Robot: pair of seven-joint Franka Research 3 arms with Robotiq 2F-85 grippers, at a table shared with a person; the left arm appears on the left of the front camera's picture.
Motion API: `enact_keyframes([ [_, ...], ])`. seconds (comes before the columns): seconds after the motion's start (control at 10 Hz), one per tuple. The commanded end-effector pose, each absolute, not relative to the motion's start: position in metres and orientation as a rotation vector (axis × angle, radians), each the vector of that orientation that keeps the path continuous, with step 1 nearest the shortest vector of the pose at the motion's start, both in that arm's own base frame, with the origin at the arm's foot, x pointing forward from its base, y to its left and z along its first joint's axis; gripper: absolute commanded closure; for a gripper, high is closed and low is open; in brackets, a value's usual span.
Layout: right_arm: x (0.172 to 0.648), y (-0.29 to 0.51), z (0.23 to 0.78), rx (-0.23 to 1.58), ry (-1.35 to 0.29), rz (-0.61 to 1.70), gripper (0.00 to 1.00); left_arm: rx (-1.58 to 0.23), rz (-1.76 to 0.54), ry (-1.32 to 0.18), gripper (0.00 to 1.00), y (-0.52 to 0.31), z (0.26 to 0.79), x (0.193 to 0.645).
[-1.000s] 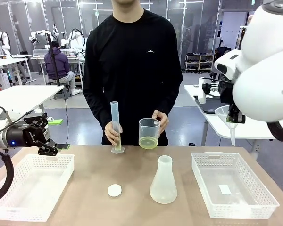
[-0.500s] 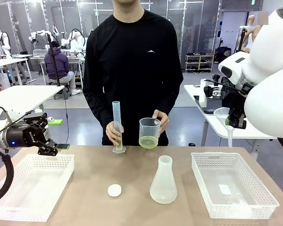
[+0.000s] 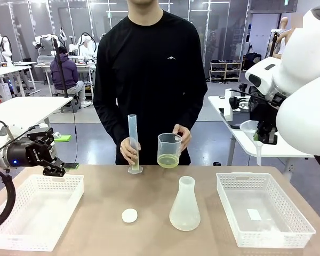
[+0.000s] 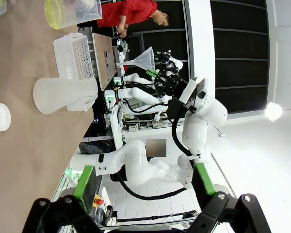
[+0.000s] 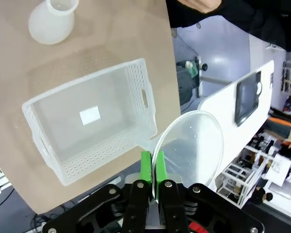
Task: Prepare the solutions needed for the experiment.
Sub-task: Pick up the Plastic Funnel and insert it into the Big flask.
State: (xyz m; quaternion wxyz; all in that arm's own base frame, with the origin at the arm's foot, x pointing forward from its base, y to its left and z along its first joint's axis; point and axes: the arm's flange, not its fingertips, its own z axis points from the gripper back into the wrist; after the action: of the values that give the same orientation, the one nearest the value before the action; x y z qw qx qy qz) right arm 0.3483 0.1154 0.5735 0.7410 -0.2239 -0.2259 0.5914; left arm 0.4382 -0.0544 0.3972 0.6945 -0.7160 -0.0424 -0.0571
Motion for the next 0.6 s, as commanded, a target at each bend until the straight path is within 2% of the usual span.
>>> enact_keyframes([
  [0.0,0.342,0.143,0.577,-0.465,-0.629,1.430,0.96,-1.601,-0.137,-0.101,0.00,-0.055,0.398,0.437],
  [0.3,0.317,0.191,0.592,-0.427,-0.776,1.588,0.96,-1.601,-0.137,-0.101,0.00,-0.055,0.398,0.437],
  [0.5,0.301,0.216,0.597,-0.374,-0.804,1.683,0.96,-1.601,-0.137,-0.101,0.00,-0.055,0.398,0.437],
])
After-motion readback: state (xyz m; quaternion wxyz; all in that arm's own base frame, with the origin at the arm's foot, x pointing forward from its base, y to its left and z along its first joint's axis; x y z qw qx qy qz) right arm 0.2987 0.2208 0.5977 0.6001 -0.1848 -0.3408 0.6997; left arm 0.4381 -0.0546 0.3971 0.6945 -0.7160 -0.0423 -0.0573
